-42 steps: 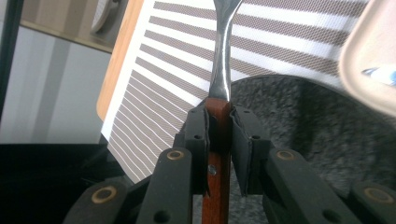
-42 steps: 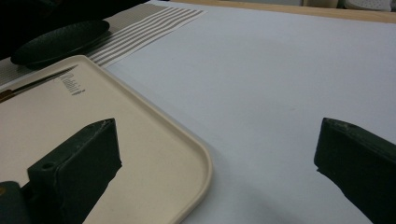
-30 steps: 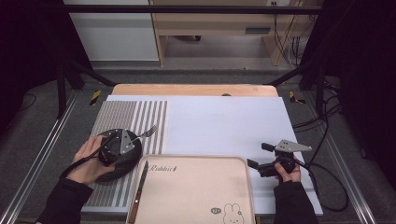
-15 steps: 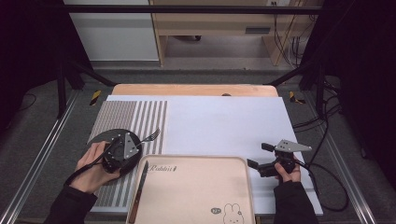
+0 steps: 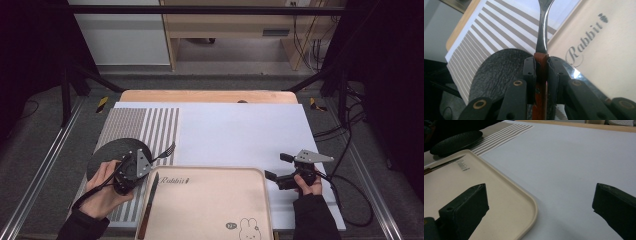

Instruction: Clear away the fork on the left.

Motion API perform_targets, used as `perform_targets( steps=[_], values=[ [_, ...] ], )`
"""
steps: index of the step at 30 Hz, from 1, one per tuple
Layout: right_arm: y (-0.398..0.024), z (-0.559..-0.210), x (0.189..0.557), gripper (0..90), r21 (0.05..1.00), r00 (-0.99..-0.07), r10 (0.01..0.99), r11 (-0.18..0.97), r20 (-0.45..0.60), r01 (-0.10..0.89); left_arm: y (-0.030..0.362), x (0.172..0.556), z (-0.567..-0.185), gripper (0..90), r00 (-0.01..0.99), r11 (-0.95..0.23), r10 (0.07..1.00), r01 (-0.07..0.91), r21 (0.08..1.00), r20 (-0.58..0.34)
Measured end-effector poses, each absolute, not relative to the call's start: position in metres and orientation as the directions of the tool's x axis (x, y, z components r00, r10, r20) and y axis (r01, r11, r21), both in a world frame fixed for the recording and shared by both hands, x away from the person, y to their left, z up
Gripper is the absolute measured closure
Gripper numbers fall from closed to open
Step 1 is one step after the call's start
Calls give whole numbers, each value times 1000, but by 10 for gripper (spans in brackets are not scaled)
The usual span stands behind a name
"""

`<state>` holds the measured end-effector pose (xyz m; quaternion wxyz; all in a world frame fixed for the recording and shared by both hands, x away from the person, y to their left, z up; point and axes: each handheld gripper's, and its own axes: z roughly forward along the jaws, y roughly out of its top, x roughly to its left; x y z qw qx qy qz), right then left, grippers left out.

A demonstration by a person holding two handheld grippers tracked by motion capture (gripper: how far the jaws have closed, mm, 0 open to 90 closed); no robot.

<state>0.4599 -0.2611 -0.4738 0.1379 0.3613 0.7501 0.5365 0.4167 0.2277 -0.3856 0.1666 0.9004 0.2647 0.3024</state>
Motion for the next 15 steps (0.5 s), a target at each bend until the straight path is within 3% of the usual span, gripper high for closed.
perform_targets(
  steps=[15],
  values=[
    [-261,-474,460,5,905,-701,690,162,181,394,211,399,-389,768,680,-753,632,424,503,372]
  ],
)
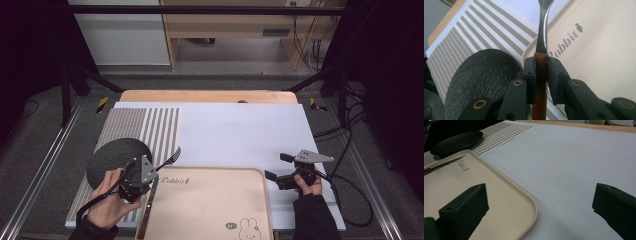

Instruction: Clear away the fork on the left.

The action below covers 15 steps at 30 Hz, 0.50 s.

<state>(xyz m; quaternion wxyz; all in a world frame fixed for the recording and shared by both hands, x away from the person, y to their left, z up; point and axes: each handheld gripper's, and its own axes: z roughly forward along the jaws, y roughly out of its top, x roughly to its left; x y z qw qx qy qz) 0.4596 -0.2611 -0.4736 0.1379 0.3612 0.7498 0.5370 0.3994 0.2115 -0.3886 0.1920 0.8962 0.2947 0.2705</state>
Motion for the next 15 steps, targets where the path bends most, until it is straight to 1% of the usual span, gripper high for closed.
perform_targets(
  steps=[15],
  values=[
    [-261,-474,459,5,905,-702,689,162,182,394,207,387,-394,768,673,-697,682,480,532,286]
  ],
)
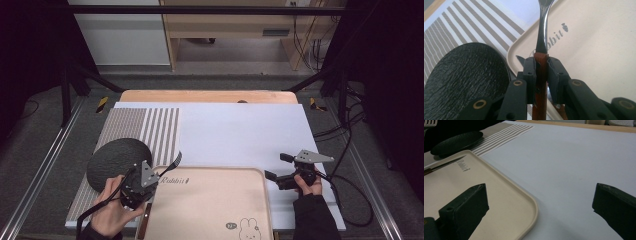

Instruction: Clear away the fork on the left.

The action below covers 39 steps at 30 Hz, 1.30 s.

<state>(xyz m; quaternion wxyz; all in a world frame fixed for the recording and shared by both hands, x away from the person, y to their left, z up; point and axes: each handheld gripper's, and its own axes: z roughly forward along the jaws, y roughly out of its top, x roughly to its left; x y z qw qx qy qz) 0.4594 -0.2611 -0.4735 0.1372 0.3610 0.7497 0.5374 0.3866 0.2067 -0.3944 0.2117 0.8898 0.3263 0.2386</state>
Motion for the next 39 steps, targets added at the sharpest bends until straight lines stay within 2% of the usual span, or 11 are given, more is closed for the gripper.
perform_targets(
  steps=[12,27,39],
  values=[
    [-261,-473,459,5,906,-701,689,157,184,393,200,378,-400,768,665,-671,708,528,520,238],
    [-261,-473,459,5,906,-701,689,158,184,393,184,364,-407,768,692,-665,702,553,502,166],
    [-261,-473,459,5,906,-701,689,158,184,393,172,359,-416,768,713,-684,686,566,460,143]
  ],
)
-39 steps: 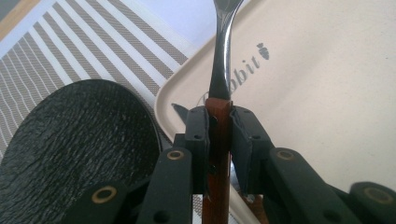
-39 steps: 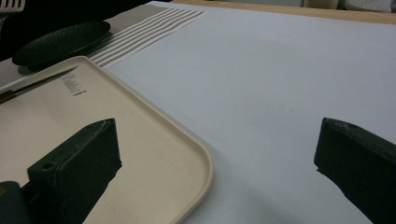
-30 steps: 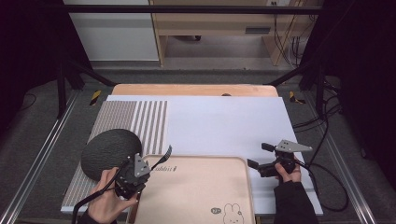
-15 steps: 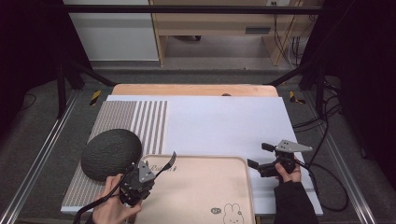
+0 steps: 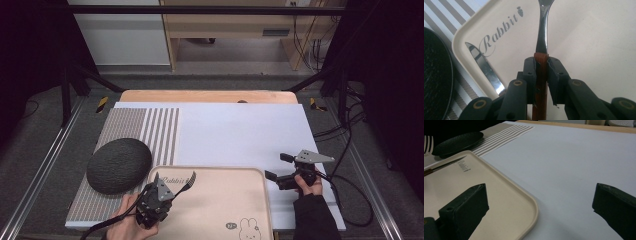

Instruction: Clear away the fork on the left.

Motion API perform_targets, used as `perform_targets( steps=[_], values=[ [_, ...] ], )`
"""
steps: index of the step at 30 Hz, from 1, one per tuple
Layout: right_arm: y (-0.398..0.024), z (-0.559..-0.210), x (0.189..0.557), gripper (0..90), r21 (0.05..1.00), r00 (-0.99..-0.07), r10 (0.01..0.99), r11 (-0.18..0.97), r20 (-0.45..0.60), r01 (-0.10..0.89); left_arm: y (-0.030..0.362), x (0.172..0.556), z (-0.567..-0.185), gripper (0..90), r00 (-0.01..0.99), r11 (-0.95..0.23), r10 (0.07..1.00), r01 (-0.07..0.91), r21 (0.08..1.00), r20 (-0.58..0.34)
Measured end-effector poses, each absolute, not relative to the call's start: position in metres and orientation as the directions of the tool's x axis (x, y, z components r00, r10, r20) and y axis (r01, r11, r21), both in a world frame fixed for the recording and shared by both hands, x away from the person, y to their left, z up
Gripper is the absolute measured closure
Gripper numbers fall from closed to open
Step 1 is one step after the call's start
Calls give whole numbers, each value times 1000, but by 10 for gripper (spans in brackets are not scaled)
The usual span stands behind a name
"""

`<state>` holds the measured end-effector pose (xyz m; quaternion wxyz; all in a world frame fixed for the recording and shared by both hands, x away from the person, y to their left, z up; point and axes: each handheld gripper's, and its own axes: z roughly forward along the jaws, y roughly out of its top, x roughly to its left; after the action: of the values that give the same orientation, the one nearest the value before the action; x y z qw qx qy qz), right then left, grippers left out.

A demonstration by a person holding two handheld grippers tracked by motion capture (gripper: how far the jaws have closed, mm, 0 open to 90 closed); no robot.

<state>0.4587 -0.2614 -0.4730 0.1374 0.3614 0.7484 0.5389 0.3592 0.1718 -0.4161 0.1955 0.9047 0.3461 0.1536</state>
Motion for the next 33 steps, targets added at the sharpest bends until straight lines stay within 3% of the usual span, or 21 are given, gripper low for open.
perform_targets(
  steps=[14,33],
  values=[
    [-261,-473,459,5,906,-701,689,159,184,393,159,359,-433,767,735,-710,669,590,385,109],
    [-261,-473,459,5,905,-702,688,160,184,393,151,361,-449,764,740,-737,659,600,312,133]
  ],
)
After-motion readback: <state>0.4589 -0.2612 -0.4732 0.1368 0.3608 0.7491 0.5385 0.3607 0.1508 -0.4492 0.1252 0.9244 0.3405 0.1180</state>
